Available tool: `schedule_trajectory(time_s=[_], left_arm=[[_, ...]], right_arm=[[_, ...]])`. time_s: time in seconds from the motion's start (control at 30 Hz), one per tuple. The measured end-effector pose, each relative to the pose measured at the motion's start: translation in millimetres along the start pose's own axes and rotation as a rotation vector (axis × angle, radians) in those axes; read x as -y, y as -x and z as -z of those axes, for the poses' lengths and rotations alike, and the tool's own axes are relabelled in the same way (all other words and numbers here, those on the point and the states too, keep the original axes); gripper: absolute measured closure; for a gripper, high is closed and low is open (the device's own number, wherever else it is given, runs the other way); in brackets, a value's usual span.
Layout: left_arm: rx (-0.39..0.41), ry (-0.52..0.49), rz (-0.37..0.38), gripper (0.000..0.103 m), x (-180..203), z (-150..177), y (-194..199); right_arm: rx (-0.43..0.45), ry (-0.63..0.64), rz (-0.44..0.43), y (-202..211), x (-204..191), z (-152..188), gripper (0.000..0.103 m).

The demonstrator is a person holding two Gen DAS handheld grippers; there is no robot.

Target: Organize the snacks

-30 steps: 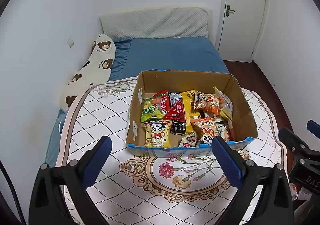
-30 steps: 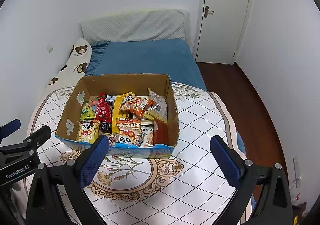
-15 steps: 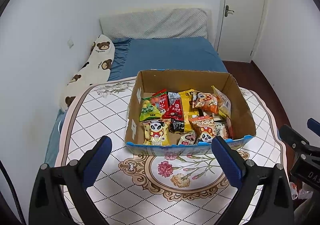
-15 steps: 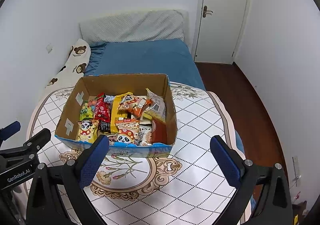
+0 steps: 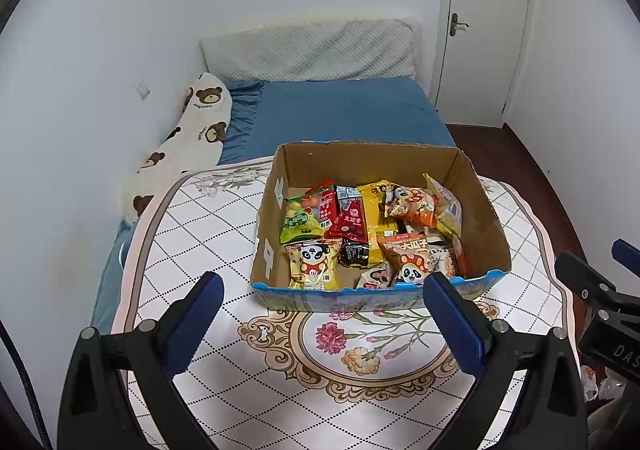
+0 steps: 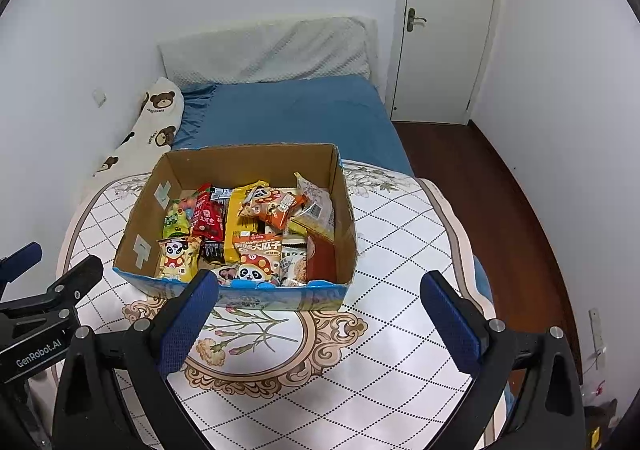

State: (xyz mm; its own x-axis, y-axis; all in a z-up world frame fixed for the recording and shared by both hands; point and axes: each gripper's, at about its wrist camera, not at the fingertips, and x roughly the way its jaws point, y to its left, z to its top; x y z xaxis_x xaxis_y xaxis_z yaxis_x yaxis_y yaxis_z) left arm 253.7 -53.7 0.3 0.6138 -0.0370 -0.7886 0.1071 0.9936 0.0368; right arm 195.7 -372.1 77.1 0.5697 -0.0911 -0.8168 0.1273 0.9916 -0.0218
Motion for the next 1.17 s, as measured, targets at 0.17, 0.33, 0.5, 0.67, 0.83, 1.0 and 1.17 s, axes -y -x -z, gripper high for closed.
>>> schedule_trajectory(time_s=[0.17, 0.33, 0.5, 0.67, 0.83, 1.0, 1.17], left_arm=[[-0.004, 0.003, 0.006, 0.0, -0.5, 0.4, -0.7], [-0.007, -0.003, 0.008, 0.0, 1.8, 2.3, -1.9], [-0.005, -0.005, 0.01, 0.0, 2.6, 3.9, -1.9], [-0.004, -0.008, 0.016, 0.0, 3.7, 4.2, -3.1], [0.007, -0.018, 0.008, 0.0, 4.9, 4.5, -1.2], [0.012, -0.021, 0.002, 0.0, 5.0, 4.3, -1.0], [0.019, -0.029, 0.002, 0.0, 5.2, 4.5, 1.3]], right_arm=[[-0.002, -0.006, 0.005, 1.6, 1.8, 2.4, 0.0], [0.003, -0.009, 0.007, 2.6, 2.7, 2.8, 0.0], [0.01, -0.01, 0.007, 4.5, 1.8, 3.1, 0.0], [0.012, -0.011, 0.008, 5.1, 1.2, 3.2, 0.0], [0.012, -0.01, 0.009, 5.2, 1.1, 3.2, 0.0], [0.01, -0.013, 0.007, 5.9, 1.4, 3.9, 0.0], [0.013, -0.014, 0.006, 6.4, 1.8, 2.1, 0.0]])
